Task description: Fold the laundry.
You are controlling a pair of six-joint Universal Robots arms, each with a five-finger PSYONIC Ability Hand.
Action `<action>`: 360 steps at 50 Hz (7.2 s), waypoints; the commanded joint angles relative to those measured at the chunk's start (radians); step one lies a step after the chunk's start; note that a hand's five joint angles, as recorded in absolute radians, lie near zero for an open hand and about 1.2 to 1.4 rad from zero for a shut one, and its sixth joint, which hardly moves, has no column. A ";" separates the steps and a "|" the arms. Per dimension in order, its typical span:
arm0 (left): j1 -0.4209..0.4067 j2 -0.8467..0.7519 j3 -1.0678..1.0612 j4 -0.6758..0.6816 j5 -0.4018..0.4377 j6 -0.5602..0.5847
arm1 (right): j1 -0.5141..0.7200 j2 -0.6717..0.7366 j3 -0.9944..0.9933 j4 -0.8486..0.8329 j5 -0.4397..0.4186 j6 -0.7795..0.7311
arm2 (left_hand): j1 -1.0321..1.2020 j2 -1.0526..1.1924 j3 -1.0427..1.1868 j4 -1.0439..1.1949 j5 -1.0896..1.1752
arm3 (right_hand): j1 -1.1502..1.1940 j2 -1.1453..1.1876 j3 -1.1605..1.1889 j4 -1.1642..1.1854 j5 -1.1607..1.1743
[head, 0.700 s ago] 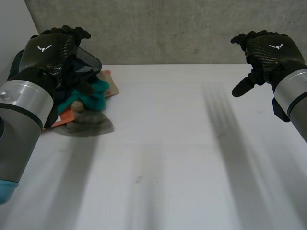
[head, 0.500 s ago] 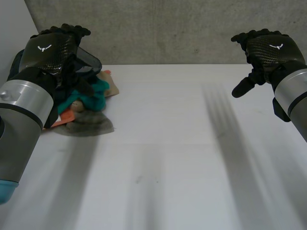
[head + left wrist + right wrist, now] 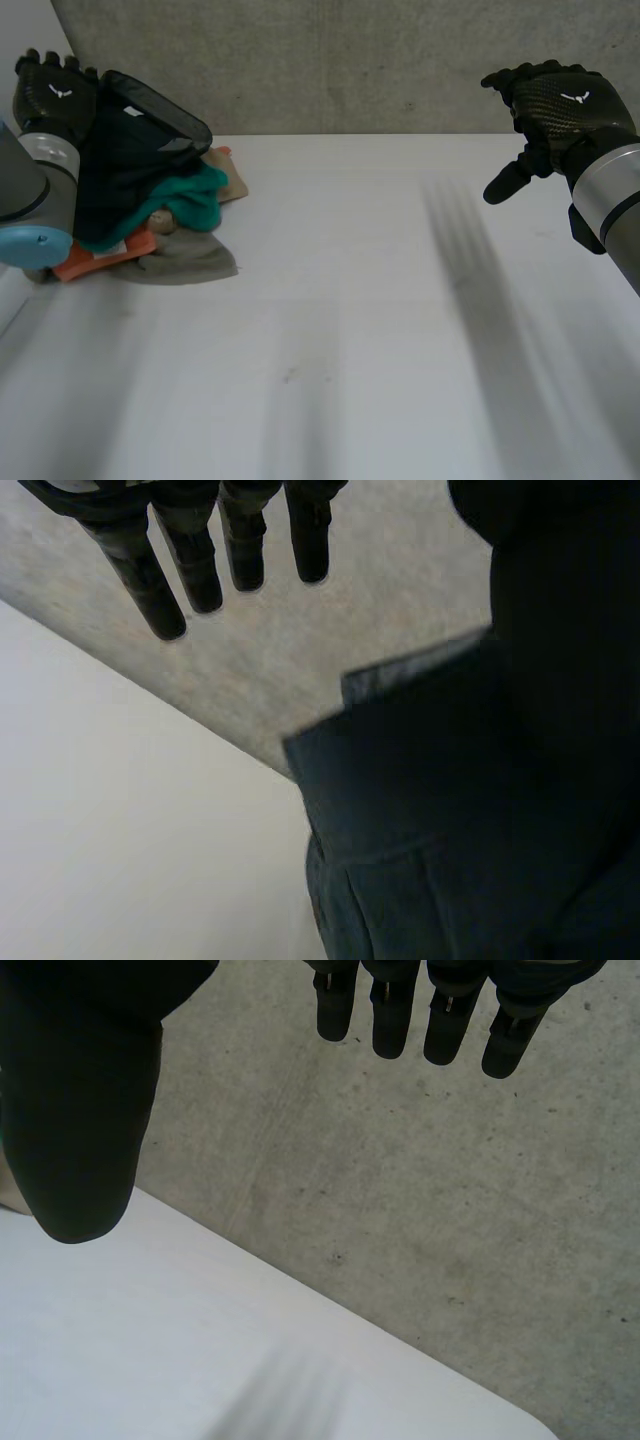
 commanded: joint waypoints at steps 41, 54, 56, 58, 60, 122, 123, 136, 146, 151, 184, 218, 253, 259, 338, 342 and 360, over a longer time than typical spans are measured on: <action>-0.674 0.020 -0.156 -0.050 0.279 -0.576 | -0.130 -0.028 -0.029 0.012 -0.084 -0.027 | 0.236 0.240 0.239 0.246 0.222 | -0.045 -0.031 -0.029 -0.027 -0.048; -0.475 0.414 -0.339 -0.163 0.233 -0.580 | -0.126 0.047 -0.098 0.225 -0.158 -0.131 | -0.010 -0.006 -0.008 0.000 -0.024 | -0.045 -0.031 -0.029 -0.027 -0.048; -0.423 0.466 -0.398 -0.163 0.225 -0.576 | -0.112 0.088 -0.120 0.305 -0.187 -0.130 | 0.004 0.009 0.007 0.015 -0.010 | -0.045 -0.031 -0.029 -0.027 -0.048; -0.383 0.477 -0.433 -0.166 0.216 -0.574 | -0.091 0.122 -0.129 0.357 -0.210 -0.117 | 0.007 0.012 0.010 0.018 -0.007 | -0.045 -0.031 -0.029 -0.027 -0.048; -0.320 0.469 -0.488 -0.169 0.210 -0.571 | -0.034 0.166 -0.133 0.409 -0.225 -0.097 | 0.007 0.012 0.010 0.018 -0.007 | -0.045 -0.031 -0.029 -0.027 -0.048; -0.373 0.459 -0.366 -0.251 0.253 -0.570 | 0.040 0.117 -0.250 0.202 -0.044 -0.117 | 1.187 1.192 1.190 1.198 1.173 | 1.177 1.191 1.193 1.194 1.174; -0.373 0.432 -0.354 -0.253 0.253 -0.568 | 0.040 0.180 -0.282 0.202 -0.043 -0.096 | 1.187 1.192 1.190 1.198 1.173 | 1.177 1.191 1.193 1.194 1.174; -0.367 -0.011 -0.077 -0.256 0.246 -0.562 | 0.078 0.585 -0.391 -0.055 -0.035 -0.030 | 0.376 0.381 0.379 0.387 0.362 | 0.060 0.073 0.076 0.077 0.057; -0.367 0.159 -0.207 -0.290 0.130 -0.449 | 0.071 0.380 -0.296 0.019 -0.040 -0.039 | 0.057 0.062 0.060 0.068 0.043 | -0.045 -0.031 -0.029 -0.027 -0.048; -0.370 0.353 -0.402 -0.281 0.042 -0.406 | 0.012 0.237 -0.186 0.196 -0.052 -0.079 | 0.072 0.076 0.075 0.082 0.058 | -0.045 -0.031 -0.029 -0.027 -0.048; -0.223 0.191 -0.653 -0.112 0.274 -0.022 | 0.113 -0.015 0.568 0.016 -0.160 -0.143 | 0.503 0.507 0.506 0.513 0.489 | 0.224 0.238 0.240 0.241 0.221; -0.284 0.403 -0.530 -0.237 0.199 -0.309 | 0.183 0.364 0.310 -0.327 -0.003 -0.252 | 1.187 1.192 1.190 1.198 1.173 | 1.177 1.191 1.193 1.194 1.174; -0.317 0.307 -0.061 -0.615 0.160 -0.436 | -0.084 0.181 -0.353 0.433 -0.192 -0.366 | 1.187 1.192 1.190 1.198 1.173 | 1.177 1.191 1.193 1.194 1.174; -0.323 0.118 0.175 -0.375 0.154 -0.330 | -0.077 0.332 -0.455 0.194 -0.146 -0.315 | 1.187 1.192 1.190 1.198 1.173 | 1.177 1.191 1.193 1.194 1.174; -0.528 0.013 -0.098 -0.140 -0.094 0.073 | -0.072 0.229 0.074 -0.055 -0.144 -0.448 | 1.187 1.192 1.190 1.198 1.173 | 1.177 1.191 1.193 1.194 1.174; -0.496 -0.158 0.072 -0.129 -0.080 0.144 | -0.051 0.394 -0.050 -0.122 -0.092 -0.471 | 1.187 1.192 1.190 1.198 1.173 | 1.177 1.191 1.193 1.194 1.174; -0.490 -0.367 0.257 0.084 -0.037 0.125 | -0.034 0.667 -0.295 -0.416 -0.025 -0.455 | -0.035 -0.030 -0.032 -0.024 -0.049 | -0.045 -0.031 -0.029 -0.027 -0.048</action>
